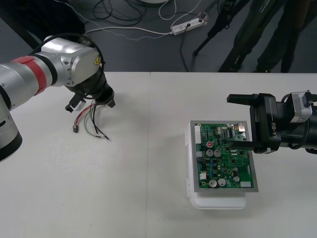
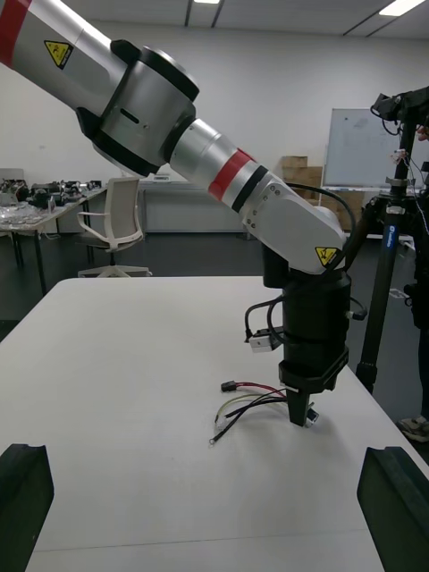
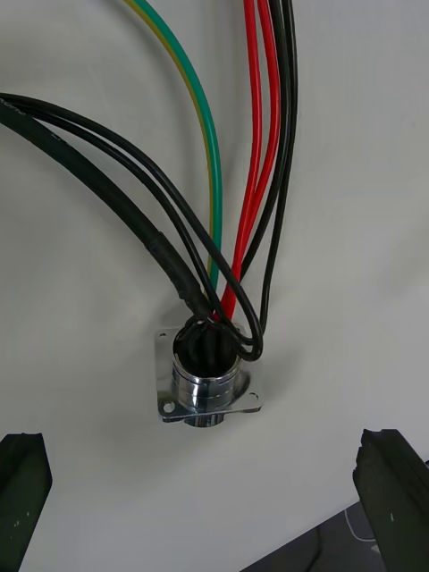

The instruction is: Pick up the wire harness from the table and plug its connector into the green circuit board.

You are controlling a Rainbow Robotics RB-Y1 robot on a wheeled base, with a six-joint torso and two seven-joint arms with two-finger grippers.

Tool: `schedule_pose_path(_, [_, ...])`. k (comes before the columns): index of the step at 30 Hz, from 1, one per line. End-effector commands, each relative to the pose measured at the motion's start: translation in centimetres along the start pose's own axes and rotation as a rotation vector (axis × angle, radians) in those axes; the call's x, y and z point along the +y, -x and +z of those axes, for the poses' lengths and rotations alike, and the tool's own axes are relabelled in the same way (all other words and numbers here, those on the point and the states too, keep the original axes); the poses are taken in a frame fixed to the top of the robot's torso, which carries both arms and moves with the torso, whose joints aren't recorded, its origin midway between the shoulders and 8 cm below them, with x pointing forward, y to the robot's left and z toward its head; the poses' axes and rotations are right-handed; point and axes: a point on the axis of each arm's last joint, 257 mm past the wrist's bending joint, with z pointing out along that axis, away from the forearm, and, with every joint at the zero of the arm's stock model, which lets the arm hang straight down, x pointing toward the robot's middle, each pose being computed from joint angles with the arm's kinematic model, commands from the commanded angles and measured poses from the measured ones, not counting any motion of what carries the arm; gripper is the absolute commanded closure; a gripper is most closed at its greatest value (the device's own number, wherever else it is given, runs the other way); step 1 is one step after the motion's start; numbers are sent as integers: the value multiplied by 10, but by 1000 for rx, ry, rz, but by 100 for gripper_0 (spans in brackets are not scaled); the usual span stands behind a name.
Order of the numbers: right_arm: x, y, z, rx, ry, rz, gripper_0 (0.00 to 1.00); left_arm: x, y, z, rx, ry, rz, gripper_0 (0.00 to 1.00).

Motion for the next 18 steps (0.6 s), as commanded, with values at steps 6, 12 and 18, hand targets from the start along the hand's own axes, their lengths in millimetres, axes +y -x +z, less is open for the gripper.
schedule_pose_path(6, [-3, 10, 0, 11, 33, -37, 0, 2, -6, 11, 42, -23, 3, 0])
schedule_pose_path(12, [-3, 10, -2, 17, 34, -29, 0, 3, 0, 17, 42, -21, -14, 0])
schedule_pose_path(18, [-4, 12, -4, 17, 35, -24, 0, 7, 0, 21, 37, -25, -14, 0])
